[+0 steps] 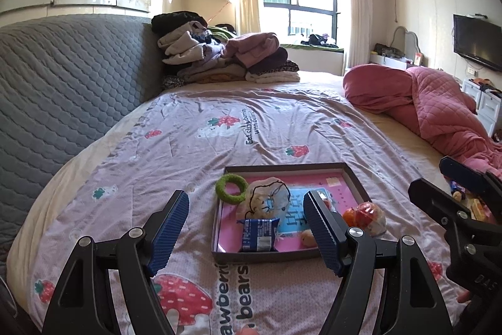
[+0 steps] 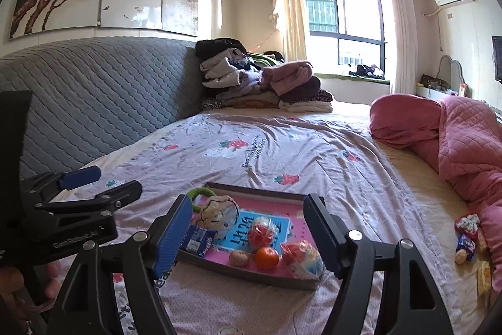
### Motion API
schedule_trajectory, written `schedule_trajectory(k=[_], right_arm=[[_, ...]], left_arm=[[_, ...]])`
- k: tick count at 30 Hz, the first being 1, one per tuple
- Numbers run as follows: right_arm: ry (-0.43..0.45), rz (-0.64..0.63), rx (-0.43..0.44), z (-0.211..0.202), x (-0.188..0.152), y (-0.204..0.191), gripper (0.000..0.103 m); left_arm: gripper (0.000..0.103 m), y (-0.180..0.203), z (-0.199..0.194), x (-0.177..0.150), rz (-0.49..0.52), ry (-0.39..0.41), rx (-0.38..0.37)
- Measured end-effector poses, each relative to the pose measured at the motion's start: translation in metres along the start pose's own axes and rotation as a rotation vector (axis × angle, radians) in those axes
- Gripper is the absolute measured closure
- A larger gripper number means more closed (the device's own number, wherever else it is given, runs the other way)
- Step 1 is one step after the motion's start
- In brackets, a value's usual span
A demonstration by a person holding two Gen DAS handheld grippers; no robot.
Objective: Organize objects
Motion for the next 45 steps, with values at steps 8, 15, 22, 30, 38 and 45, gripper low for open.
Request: schedule_trajectory(k=[8, 15, 22, 30, 38, 45], right_arm=[[-0.023, 0.016, -0.032, 0.001, -0.011, 0.002, 0.030], [-0.035, 0.026, -0.044, 0.002, -0.018, 0.001, 0.030], [-0.050, 0.027, -0.041, 0.004, -0.025, -0.003, 0.030], [-0.077, 0.017, -0.043, 0.011, -0.041, -0.005, 0.030], [-0.086, 0.009, -0.062, 0.016, -0.052, -0.005, 0.030], [-0.100, 0.021, -0.069, 0.022, -0.062, -0.002, 0.030]], left_arm=[[0.026, -0.004, -0.003, -0.017, -0.006, -0.014, -0.006], [0.026, -0.006, 0.001, -0.031, -0.008, -0.033, -0.009], [0.026, -0.006, 0.007, -0.042, -0.008, -0.050, -0.011], [0.026, -0.010, 0.019, -0.059, -0.015, -0.084, 0.001], [0.026, -0.015, 0.030, -0.073, -0.027, -0.114, 0.002], [0.026, -0.015, 0.038, -0.083, -0.034, -0.131, -0.004]])
Point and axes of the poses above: each gripper's, at about its wrist camera, not at the fingertips, and z roughly the way its jaws point, y to its right, x to its top, the point moved 10 cm from there along z, roughly the way its jaws point, and after that the axes turned 14 degrees about -x, right-handed, at the moved point
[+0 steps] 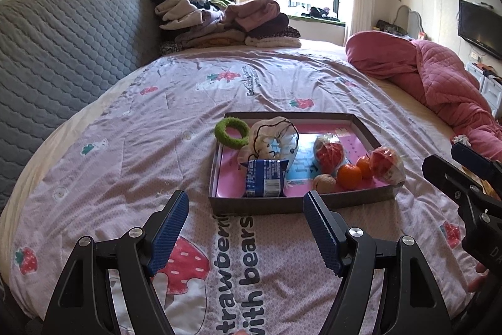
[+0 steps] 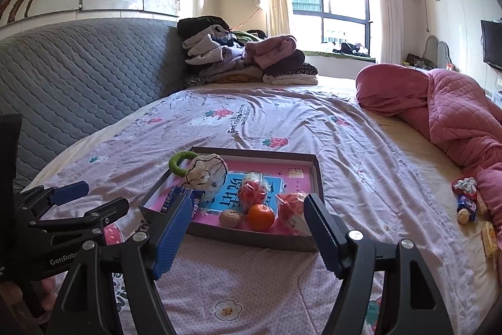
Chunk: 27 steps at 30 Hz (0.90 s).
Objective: Organize objects
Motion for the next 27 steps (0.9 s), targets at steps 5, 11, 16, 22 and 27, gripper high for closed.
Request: schedule_trajectory(k=[5, 11, 16, 22, 27], right_arm=[[-0.009, -0.001, -0.002, 0.004, -0.006, 0.000, 0.030], [-0.033, 0.002, 0.001, 0.012, -0.018, -0.001, 0.030], [-0.050, -0.010, -0.010, 0.019, -0.028, -0.002, 0.030], [-0.056, -0.003, -0.017, 0.024, -0.033, 0.002, 0.030], [-0.047, 0.011, -0.005, 0.027, -0.034, 0.003, 0.030]], left_arm=[[0.026, 0.000, 0.006, -0.005, 0.000, -0.011, -0.002], [0.026, -0.003, 0.013, -0.012, 0.002, -0.026, 0.005], [0.026, -0.006, 0.020, -0.018, -0.004, -0.039, 0.009], [0.026, -0.009, 0.026, -0.025, -0.012, -0.048, 0.009], [0.026, -0.009, 0.030, -0.030, -0.012, -0.052, 0.014]])
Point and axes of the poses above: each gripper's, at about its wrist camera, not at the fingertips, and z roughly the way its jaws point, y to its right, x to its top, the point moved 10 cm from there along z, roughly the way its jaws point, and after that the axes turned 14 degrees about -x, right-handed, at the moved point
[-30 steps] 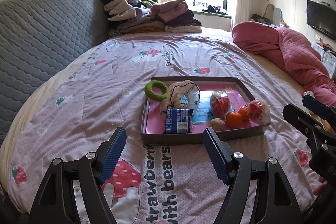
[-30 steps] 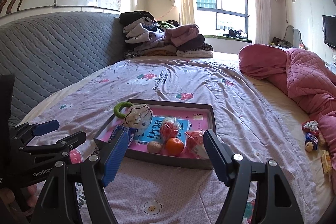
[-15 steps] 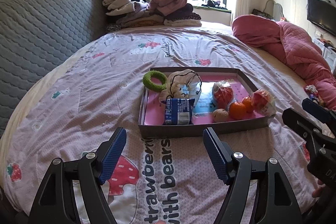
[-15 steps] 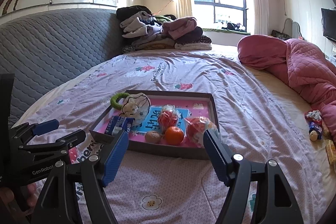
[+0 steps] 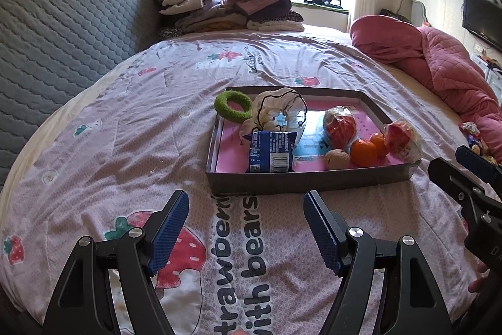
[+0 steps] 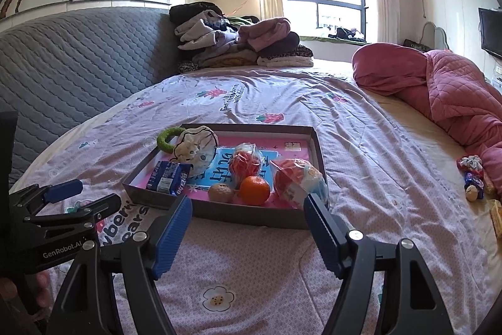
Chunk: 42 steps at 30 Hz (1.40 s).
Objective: Organize objects
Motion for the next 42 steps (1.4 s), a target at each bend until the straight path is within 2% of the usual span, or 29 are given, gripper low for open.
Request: schedule_trajectory(k=[13, 42], right_arm=[[-0.018, 0.016, 0.002, 0.012, -0.016, 0.001, 0.030], [-0.068, 0.017, -0.014, 0.032, -0.046, 0.005, 0.030]], left_arm=[[0.026, -0.001, 0.013, -0.013, -0.013, -0.015, -0.021], [0.026, -0.004, 0.031, -0.026, 0.005, -0.023, -0.011]])
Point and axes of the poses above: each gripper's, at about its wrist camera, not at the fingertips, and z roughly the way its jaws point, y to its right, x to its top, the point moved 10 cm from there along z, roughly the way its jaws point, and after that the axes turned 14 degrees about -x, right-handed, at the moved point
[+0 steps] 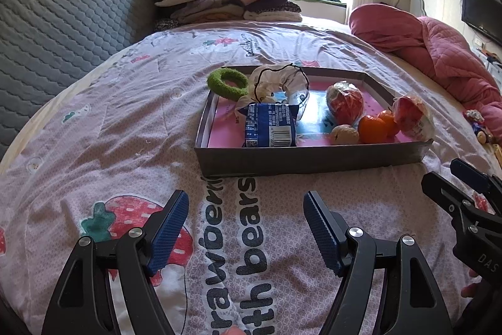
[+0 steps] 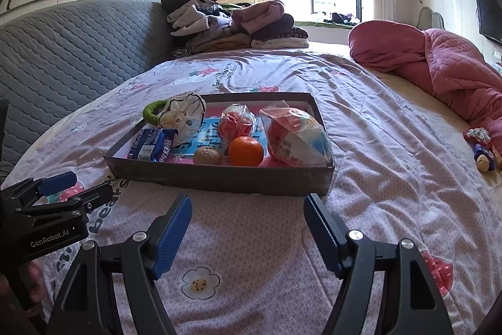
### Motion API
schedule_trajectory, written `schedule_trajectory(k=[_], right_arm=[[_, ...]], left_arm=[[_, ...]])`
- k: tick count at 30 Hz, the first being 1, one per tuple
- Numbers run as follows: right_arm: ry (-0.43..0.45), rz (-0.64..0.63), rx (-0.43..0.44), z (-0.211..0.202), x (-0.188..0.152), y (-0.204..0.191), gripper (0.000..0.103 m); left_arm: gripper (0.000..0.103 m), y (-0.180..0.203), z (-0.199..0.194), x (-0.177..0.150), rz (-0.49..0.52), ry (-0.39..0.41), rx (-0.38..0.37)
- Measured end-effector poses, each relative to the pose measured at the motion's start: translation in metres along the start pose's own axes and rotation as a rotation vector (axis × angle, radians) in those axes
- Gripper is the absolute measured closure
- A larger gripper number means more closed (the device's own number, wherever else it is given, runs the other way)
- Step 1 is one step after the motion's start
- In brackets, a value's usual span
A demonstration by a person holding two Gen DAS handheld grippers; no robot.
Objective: Organize objects
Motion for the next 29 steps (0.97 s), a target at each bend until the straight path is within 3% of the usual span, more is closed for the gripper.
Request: schedule_trajectory(k=[29], right_arm=[[-0.040, -0.017, 0.007, 0.015, -0.012, -0.003, 0.030]], left_arm=[[0.026, 0.002, 0.015, -0.007, 0.013, -0.015, -0.009]])
Point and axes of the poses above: each gripper's, at about its wrist camera, not at the fingertips, and z roughly the way its jaws point, y to its right, x to its top, the point moved 10 cm from there along z, roughly the way its jaws point, and after that the axes turned 14 degrees about -x, right-handed, at the moved point
